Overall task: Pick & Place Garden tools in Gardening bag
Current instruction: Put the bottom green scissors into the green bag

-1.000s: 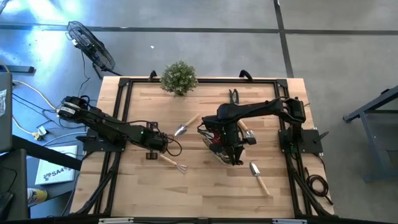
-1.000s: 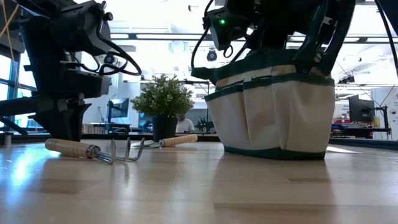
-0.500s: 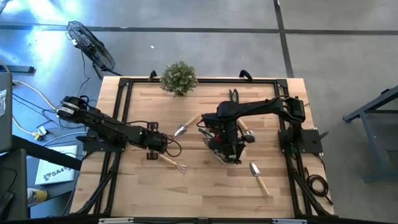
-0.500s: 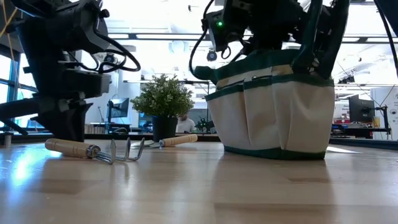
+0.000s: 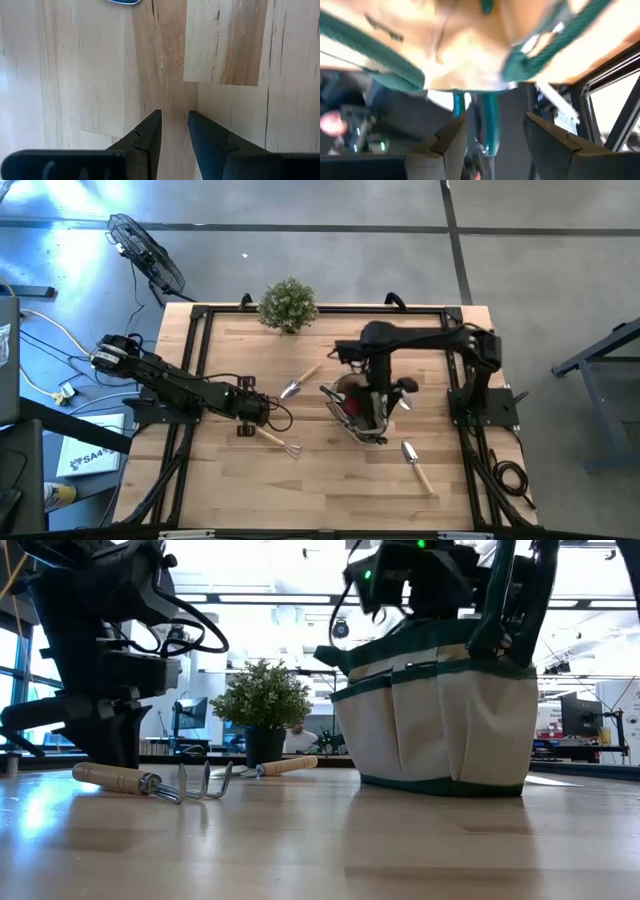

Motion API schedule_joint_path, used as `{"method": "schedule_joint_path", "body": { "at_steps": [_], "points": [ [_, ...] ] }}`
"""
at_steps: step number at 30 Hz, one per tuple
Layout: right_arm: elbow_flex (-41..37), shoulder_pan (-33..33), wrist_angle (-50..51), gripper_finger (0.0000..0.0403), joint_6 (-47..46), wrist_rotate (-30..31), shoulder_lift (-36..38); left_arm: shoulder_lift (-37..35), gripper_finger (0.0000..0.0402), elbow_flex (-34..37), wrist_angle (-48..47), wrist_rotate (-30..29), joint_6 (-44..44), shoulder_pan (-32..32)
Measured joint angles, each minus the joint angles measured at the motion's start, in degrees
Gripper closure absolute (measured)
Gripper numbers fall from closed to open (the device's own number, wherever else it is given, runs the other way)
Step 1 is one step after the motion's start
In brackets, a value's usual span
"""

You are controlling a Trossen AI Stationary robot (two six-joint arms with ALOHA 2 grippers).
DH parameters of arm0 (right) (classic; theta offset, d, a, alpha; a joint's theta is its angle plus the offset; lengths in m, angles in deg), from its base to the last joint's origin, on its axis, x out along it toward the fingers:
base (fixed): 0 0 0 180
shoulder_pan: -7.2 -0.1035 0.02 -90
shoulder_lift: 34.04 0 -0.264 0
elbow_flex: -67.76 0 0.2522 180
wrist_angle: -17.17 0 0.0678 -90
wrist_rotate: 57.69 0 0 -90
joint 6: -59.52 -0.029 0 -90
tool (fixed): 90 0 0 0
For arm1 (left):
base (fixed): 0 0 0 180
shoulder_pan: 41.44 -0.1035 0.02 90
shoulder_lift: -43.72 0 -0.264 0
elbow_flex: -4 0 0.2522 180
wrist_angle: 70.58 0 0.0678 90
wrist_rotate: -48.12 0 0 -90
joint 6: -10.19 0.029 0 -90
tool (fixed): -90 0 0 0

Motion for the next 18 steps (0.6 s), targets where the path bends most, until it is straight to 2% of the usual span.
{"method": "schedule_joint_path", "body": {
  "at_steps": [5, 8, 12, 15, 18],
  "points": [
    [0.0, 0.9, 0.0, 0.0238, -9.3, 11.1, 8.6, 0.0, 0.0302, 0.0, 0.0, 0.0, 0.0, 0.0],
    [0.0, -2.1, -1.2, 0.0246, -17.9, 17.4, 14.8, 0.0, 0.0302, 0.0, -0.1, 0.0, 0.0, 0.0],
    [0.0, -11.5, -7.6, 0.0248, -28.8, 26.9, 22.0, 0.0, 0.0302, 0.0, -0.1, 0.0, 0.0, 0.0],
    [0.0, -20.8, -13.8, 0.0248, -35.9, 36.9, 24.9, -0.2, 0.0302, 0.0, -0.1, 0.2, -0.1, 0.0],
    [0.0, -30.6, -19.2, 0.0248, -37.5, 48.8, 25.6, -0.3, 0.0302, 0.0, 0.0, 0.8, -0.1, 0.0]
  ]
}}
